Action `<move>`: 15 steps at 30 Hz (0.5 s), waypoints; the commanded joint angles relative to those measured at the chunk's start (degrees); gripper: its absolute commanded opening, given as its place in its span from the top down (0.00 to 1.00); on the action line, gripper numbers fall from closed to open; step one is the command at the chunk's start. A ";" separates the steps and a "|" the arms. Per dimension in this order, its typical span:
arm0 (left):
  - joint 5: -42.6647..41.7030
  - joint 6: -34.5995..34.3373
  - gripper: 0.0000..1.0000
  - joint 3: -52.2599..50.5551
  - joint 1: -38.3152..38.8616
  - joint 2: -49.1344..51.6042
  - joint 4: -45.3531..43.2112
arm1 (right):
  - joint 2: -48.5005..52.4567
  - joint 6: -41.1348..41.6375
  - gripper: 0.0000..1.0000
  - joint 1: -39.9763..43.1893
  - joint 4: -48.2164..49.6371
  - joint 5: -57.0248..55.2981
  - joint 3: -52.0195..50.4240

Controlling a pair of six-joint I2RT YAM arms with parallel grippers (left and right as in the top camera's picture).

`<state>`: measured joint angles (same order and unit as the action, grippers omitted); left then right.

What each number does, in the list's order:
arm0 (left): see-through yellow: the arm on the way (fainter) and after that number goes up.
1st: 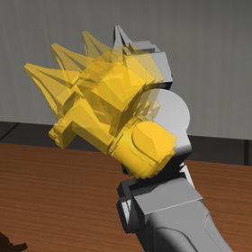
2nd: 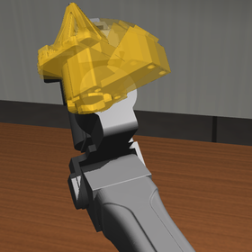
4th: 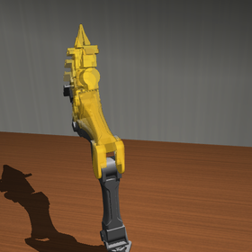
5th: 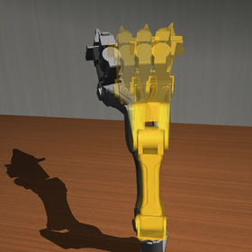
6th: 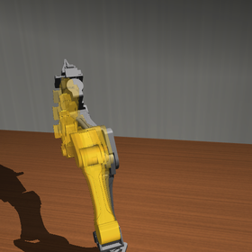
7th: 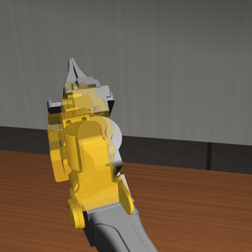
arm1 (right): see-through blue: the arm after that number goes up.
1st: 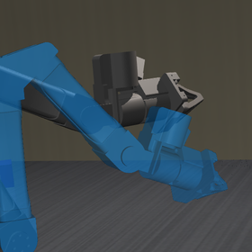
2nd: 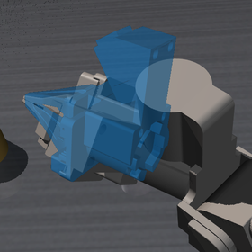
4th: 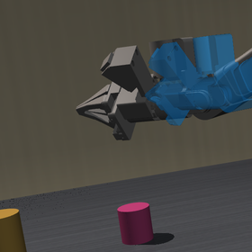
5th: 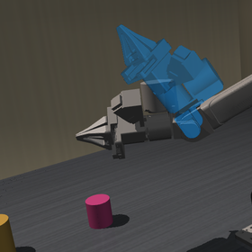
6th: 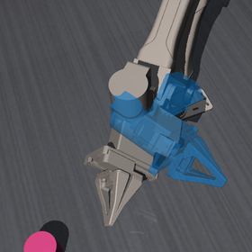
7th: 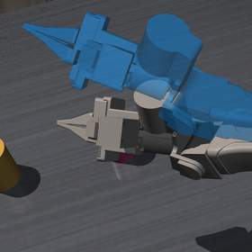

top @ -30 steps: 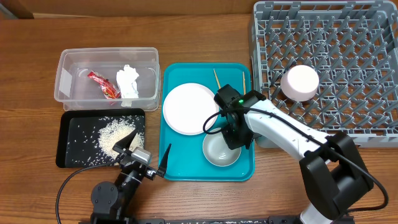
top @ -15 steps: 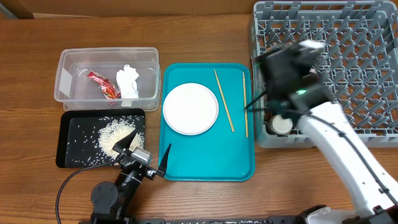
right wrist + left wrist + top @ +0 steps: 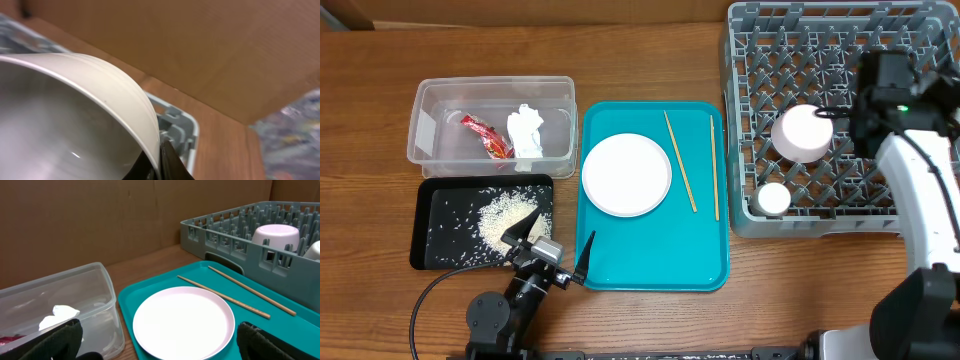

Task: Sort waste into correct bins and load items into the dishwasher
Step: 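Lift the white bowl with the right gripper and carry it to the dish rack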

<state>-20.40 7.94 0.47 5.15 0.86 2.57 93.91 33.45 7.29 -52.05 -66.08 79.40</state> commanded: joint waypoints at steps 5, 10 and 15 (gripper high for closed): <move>-0.44 0.83 0.00 -0.20 -0.33 -0.55 0.00 | 2.78 0.61 0.96 5.20 0.61 0.81 0.44; -0.44 0.83 0.00 -0.20 -0.33 -0.55 0.00 | 6.40 -2.12 0.96 4.61 0.90 1.20 0.44; -0.44 0.83 0.00 -0.20 -0.33 -0.55 0.00 | 10.14 -6.73 0.96 2.82 2.67 -0.74 0.44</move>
<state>-20.40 7.94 0.49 5.15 0.86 2.57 102.76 30.00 11.22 -50.15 -64.99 79.40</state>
